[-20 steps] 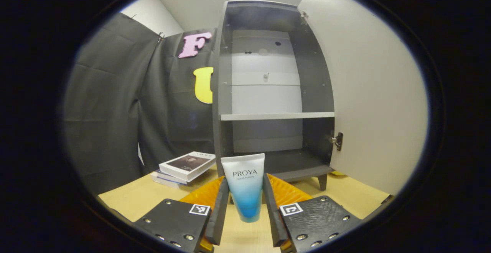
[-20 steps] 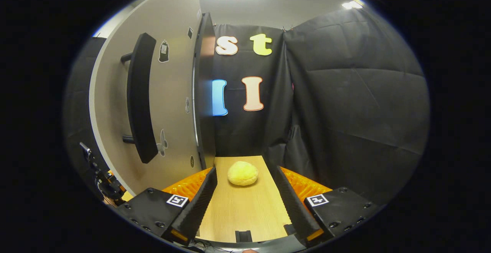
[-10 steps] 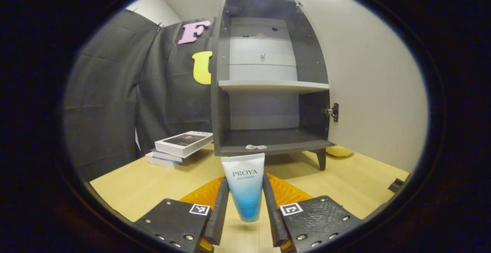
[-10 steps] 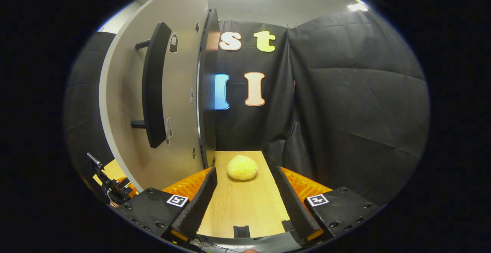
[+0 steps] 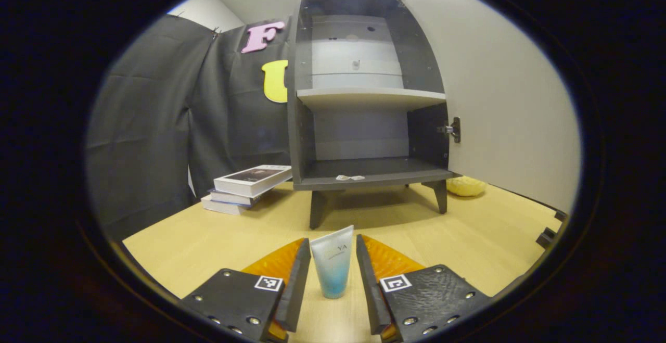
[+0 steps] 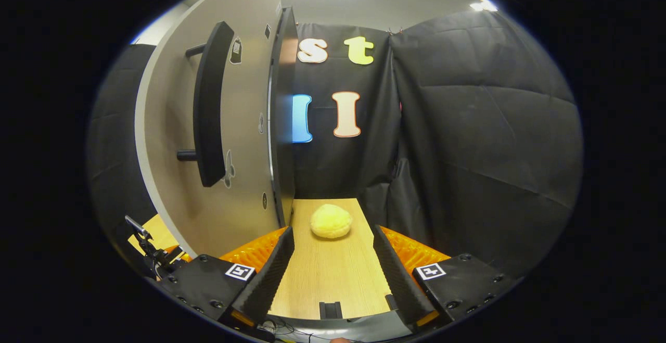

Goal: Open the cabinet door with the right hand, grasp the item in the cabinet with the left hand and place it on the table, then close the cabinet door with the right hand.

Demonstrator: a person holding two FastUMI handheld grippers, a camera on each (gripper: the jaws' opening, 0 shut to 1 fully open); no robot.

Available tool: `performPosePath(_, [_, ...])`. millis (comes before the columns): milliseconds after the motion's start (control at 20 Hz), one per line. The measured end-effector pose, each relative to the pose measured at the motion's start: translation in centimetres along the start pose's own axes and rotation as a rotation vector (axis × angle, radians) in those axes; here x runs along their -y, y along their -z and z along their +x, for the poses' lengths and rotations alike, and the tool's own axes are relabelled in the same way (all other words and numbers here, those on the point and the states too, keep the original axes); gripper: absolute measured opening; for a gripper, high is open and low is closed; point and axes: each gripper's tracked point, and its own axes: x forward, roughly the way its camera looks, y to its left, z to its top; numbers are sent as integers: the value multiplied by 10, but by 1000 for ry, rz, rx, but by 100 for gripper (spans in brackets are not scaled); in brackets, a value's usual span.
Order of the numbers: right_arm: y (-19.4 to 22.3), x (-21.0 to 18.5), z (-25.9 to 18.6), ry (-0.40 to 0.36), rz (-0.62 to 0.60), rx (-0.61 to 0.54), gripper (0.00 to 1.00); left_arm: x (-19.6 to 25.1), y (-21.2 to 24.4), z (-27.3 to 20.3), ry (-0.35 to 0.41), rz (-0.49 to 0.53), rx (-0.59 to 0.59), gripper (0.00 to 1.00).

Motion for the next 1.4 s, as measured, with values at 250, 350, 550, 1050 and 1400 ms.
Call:
performPosePath(250, [1,0,-2,-2,23,3,94,3,4,-1,2,6,-29,53])
performPosePath(350, [1,1,-2,-1,30,3,96,4,5,-5,1,6,-38,53])
performPosePath(550, [-2,2,-2,-9,51,13,94,4,-5,-15,-16,12,-42,70])
performPosePath(1050, [-51,5,-5,-57,100,109,96,-24,-133,-71,-64,-14,69,76])
performPosePath(1400, [-82,-5,-16,3,99,152,96,-83,-202,-90,-55,39,130,76])
